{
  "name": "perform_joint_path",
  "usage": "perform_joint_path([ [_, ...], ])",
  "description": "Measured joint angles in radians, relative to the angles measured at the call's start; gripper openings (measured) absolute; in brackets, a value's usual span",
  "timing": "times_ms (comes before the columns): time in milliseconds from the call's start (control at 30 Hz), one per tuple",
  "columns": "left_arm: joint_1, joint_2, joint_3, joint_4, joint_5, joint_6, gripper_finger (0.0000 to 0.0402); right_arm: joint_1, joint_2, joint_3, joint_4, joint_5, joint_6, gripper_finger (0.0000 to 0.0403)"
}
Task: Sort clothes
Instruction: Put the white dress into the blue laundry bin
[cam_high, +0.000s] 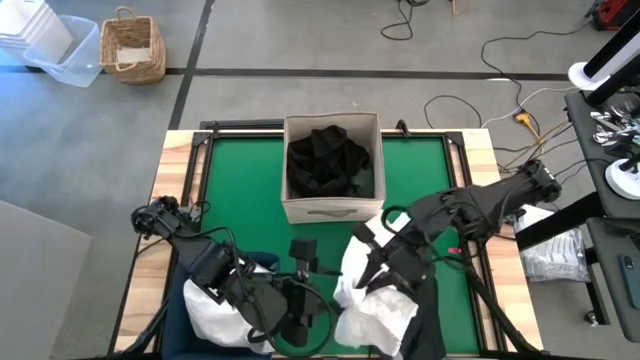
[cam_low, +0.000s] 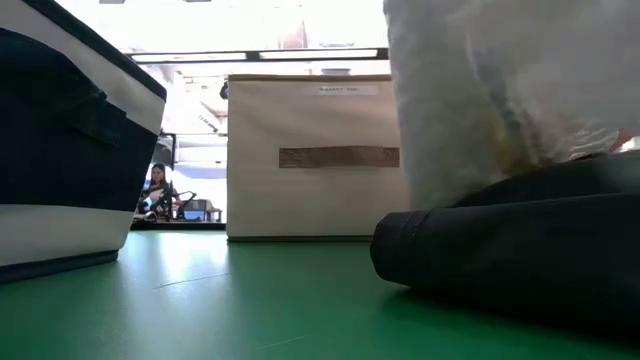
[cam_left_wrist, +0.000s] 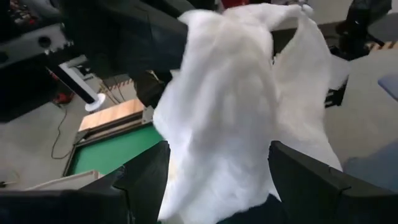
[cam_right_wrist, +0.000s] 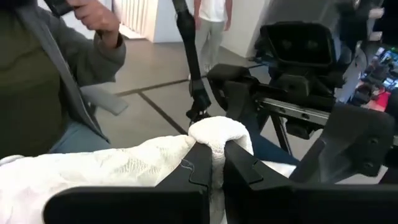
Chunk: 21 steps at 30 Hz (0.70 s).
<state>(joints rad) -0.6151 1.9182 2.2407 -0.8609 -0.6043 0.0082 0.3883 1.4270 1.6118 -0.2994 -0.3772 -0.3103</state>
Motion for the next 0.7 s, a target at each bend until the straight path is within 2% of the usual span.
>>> perform_joint_path([
  [100,0.003,0.000,-0.010,0.022,0.008,-0.008,0.0252,0.000,0.034,0.046,-0.022,0.001,-0.006,0.0009],
  [300,0.008,0.000,-0.079,0.100,0.117,0.029,0.0252,0.000,0.100,0.125,-0.053,0.013,-0.060,0.0009],
  [400,0.009,-0.001,-0.110,0.143,0.118,0.054,0.0252,0.000,0.126,0.162,-0.076,0.018,-0.094,0.0009],
  [533,0.010,-0.001,-0.127,0.147,0.114,0.061,0.0247,0.000,0.151,0.206,-0.135,0.113,-0.145,0.0009],
  [600,0.010,-0.001,-0.127,0.143,0.104,0.058,0.0233,-0.004,0.162,0.223,-0.162,0.148,-0.168,0.0009],
  [700,0.006,-0.001,-0.128,0.135,0.020,0.058,0.0194,-0.013,0.166,0.236,-0.187,0.161,-0.189,0.0009],
])
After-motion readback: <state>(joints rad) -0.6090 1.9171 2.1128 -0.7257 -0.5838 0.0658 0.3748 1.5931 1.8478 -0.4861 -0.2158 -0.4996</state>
